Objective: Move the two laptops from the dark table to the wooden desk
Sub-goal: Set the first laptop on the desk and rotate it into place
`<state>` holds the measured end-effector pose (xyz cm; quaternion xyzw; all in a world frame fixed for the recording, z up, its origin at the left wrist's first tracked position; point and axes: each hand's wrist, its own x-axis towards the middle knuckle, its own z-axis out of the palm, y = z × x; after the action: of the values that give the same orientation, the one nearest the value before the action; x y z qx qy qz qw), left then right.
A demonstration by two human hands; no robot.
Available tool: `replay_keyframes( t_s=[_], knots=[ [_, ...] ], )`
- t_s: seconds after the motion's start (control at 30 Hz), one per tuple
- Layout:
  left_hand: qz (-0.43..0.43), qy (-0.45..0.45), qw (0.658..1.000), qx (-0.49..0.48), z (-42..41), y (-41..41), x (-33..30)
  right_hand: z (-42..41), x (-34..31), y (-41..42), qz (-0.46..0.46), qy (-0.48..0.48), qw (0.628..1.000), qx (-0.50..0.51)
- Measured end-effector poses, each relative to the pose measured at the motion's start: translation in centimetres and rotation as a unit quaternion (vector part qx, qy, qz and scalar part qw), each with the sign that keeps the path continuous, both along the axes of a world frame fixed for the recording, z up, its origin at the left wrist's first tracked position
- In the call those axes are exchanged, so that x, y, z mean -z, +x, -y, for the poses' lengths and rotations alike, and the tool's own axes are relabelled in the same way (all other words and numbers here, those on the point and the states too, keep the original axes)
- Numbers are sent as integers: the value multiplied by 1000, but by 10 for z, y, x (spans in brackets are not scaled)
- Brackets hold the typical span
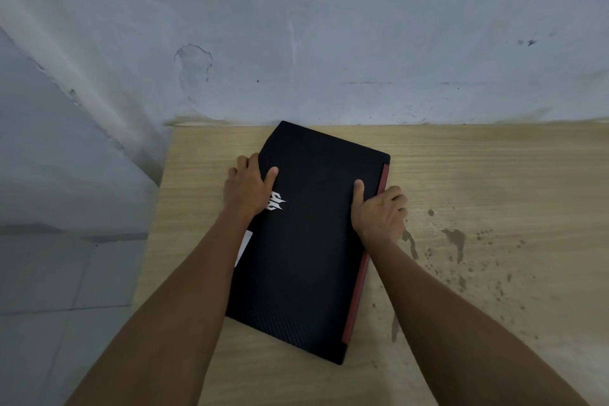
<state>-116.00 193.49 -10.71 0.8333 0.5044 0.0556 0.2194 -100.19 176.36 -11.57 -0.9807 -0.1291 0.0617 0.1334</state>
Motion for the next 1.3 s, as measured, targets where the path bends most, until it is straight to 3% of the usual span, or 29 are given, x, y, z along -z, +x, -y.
replay_keyframes(
  t_s=[0.1,0.2,0.33,0.43,0.83,1.13,1.3],
  knots=[
    [24,27,997,-68,19,-13,4,-11,-10,5,60,-20,998,-21],
    [17,81,990,-111,45,-30,9,-37,-20,19,104,-35,986,-128],
    [3,113,986,-124,54,-35,13,-80,-27,32,104,-90,955,-262],
    [-5,119,985,-124,55,-34,14,-100,-23,30,69,-102,945,-304],
    [-1,107,987,-122,50,-31,12,-97,-16,33,86,-103,947,-291],
    [0,112,990,88,17,19,9,-20,-4,49,82,-85,988,-97],
    [-4,129,985,112,23,32,8,-5,0,49,78,-78,993,-51]
  ],
)
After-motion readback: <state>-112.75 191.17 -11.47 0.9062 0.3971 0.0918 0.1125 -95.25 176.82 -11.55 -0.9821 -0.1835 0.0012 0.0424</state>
